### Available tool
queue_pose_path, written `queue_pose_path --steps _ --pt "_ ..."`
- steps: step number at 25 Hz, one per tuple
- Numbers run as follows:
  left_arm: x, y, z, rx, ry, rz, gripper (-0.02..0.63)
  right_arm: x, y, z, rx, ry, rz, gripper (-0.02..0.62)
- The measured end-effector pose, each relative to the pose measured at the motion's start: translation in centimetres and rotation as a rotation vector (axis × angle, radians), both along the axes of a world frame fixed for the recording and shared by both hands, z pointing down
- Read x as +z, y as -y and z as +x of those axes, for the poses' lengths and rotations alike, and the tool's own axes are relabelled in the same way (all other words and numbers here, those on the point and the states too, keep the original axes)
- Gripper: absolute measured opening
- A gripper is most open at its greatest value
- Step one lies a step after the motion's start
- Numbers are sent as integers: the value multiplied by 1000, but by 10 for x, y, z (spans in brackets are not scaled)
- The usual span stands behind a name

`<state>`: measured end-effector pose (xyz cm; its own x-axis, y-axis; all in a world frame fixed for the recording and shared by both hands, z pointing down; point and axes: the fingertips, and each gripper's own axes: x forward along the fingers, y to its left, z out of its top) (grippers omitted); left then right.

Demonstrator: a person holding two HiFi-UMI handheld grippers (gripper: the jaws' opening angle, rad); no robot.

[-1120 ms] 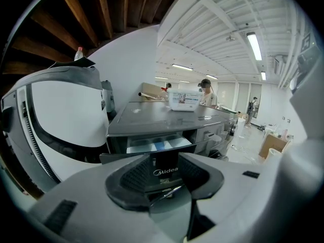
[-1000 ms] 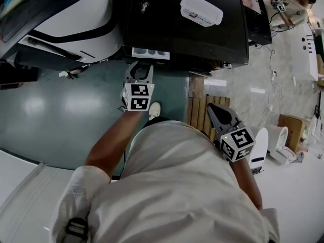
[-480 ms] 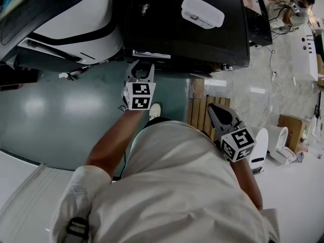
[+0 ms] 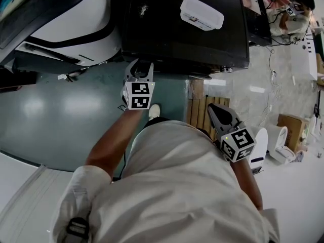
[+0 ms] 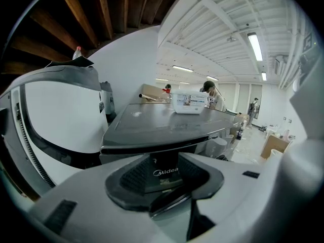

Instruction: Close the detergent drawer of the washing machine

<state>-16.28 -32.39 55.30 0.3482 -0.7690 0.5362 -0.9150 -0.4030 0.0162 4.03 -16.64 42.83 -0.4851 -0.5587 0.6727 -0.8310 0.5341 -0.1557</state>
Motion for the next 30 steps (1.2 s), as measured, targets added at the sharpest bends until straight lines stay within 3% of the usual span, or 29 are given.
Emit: queue_pose_path --steps 12,30 --pt "-2 8 -1 -29 -31 -4 167 -1 19 -2 -21 -11 4 3" --pt "-2 14 -4 -75 -15 8 133 6 37 -5 -63 -1 -7 4"
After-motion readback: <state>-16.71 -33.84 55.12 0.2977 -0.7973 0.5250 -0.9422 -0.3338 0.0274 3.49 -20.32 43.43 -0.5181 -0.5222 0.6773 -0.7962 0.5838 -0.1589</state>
